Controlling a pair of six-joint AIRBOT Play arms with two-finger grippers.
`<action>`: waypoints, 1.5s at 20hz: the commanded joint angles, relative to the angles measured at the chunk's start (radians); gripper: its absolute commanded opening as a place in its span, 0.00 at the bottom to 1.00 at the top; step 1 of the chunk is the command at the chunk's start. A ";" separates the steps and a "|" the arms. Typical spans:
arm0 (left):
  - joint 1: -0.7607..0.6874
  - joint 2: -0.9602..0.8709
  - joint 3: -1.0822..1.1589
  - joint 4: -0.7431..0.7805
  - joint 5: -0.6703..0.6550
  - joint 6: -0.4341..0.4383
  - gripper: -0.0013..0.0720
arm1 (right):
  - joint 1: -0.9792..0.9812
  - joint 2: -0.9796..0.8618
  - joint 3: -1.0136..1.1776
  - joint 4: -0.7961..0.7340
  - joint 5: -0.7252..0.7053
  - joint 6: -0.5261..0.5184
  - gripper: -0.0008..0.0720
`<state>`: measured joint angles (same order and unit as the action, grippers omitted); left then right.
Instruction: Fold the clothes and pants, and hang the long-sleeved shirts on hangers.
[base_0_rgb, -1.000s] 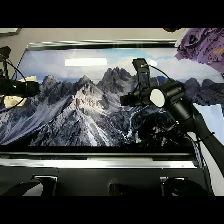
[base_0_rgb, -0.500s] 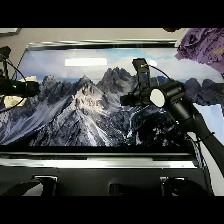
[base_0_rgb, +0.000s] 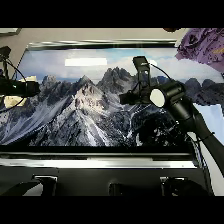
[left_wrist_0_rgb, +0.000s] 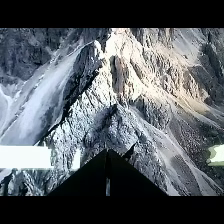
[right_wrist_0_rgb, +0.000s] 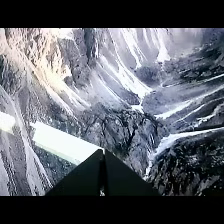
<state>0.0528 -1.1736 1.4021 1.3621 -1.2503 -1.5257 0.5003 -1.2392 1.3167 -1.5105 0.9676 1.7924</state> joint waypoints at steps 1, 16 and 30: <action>0.000 -0.002 0.000 0.004 0.016 -0.002 0.11 | 0.001 0.001 0.001 0.003 -0.020 0.001 0.05; 0.378 -0.542 0.006 0.328 0.816 -0.413 1.00 | 0.001 0.001 0.001 0.006 0.090 -0.001 0.06; 0.323 -0.534 0.142 -0.006 0.432 -0.274 0.03 | 0.001 0.001 0.001 -0.006 0.212 0.004 0.21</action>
<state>0.4217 -1.7782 1.5135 1.5291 -0.6285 -1.9640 0.5003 -1.2392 1.3167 -1.5059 1.1370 1.7916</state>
